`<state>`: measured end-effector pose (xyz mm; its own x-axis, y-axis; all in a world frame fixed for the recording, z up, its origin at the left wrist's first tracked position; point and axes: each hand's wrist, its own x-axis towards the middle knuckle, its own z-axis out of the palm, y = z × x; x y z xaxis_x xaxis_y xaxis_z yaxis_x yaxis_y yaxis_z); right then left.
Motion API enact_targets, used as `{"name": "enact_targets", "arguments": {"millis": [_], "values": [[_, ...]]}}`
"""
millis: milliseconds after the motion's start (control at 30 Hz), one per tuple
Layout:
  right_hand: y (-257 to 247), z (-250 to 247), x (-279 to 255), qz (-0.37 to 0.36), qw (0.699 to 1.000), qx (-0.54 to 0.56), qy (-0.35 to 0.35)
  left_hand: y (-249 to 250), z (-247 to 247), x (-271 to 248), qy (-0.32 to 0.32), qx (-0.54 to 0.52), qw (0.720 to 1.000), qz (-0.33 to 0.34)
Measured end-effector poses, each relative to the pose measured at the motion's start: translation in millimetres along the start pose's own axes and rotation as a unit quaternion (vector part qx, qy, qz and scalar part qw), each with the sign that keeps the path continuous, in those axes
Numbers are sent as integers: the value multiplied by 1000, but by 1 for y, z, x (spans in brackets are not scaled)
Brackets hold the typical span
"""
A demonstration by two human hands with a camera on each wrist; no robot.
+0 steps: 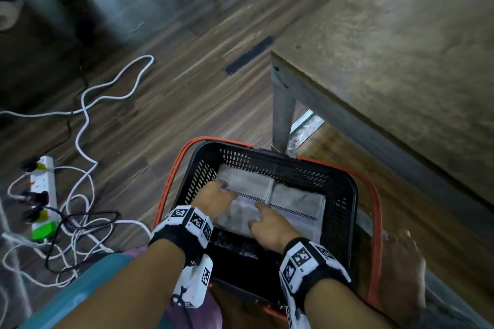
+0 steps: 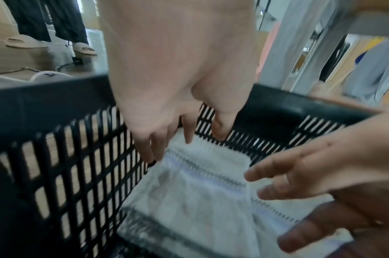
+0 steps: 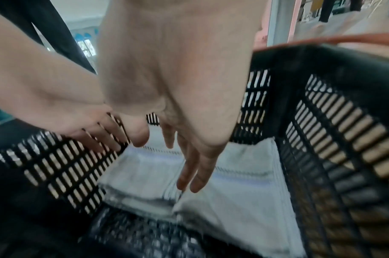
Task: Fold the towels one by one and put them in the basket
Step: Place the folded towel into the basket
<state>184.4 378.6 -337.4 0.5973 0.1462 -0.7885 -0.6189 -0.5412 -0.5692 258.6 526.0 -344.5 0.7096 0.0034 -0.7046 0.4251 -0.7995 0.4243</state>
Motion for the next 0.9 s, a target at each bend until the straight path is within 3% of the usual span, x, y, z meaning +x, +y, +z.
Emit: {"name": "enact_targets", "arguments": {"millis": [100,300,367,467,600,733,900], "values": [[-28,-24,-21,-39,998,-26,37,17,-17,-17,22,-48,997,51],[-87,-71,-94,-111,989,-82,61,73,-65,-71,51,-44,993,98],[-106,-89,-130,-134,978,-99,125,100,-85,-95,63,-53,990,115],[-132,-121,-198,-197,942,-111,247,148,-114,-141,74,-84,974,196],[-152,-164,-305,-234,907,-141,321,219,-132,-220,50,-96,956,273],[-131,-204,-416,-266,879,-85,386,283,-123,-310,25,-56,923,380],[-52,-225,-525,-244,858,-23,451,345,-78,-401,-29,14,887,461]]}}
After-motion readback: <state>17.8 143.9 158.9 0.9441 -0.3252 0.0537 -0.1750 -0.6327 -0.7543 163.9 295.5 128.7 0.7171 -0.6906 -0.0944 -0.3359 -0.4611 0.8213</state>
